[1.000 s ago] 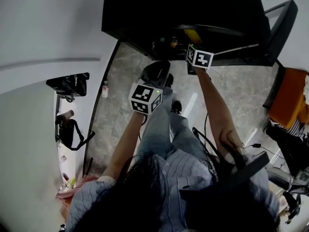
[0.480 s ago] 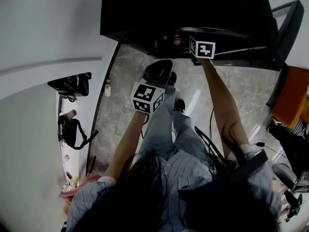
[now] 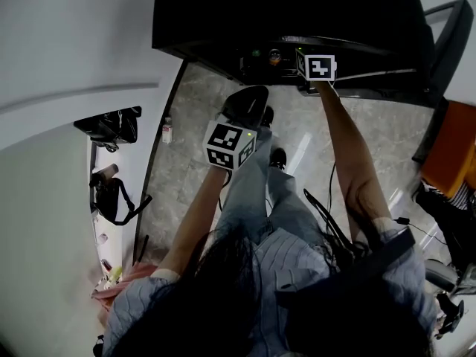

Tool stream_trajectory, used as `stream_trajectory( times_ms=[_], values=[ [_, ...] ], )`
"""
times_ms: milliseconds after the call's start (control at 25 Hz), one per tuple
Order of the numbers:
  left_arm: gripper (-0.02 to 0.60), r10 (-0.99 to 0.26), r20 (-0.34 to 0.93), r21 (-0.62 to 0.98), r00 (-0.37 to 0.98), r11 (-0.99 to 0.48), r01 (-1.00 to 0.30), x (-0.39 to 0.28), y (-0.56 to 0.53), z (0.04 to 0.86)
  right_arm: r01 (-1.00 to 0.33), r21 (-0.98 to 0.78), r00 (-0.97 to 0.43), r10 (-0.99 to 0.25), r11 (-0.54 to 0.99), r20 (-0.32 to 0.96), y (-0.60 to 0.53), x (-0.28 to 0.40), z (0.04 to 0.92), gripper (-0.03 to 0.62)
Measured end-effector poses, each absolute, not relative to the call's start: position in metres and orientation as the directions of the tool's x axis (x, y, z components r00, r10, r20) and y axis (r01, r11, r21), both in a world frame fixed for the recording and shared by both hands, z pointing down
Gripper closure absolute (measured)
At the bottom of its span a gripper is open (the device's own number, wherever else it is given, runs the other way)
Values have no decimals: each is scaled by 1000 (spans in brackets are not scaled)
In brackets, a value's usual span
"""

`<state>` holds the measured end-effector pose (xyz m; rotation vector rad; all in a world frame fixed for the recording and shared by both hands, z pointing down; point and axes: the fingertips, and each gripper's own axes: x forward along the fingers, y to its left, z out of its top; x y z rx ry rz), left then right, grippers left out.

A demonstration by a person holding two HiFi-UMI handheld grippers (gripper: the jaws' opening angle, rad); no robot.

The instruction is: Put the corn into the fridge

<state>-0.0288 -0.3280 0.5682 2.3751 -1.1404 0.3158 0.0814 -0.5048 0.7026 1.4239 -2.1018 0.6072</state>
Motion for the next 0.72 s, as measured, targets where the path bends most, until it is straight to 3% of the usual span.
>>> stream_trajectory(
  times_ms=[720],
  values=[
    [572, -679, 397, 348, 618, -511, -786, -23, -309, 567, -959, -121, -277, -770, 255, 575, -469, 94, 677, 327]
  ],
)
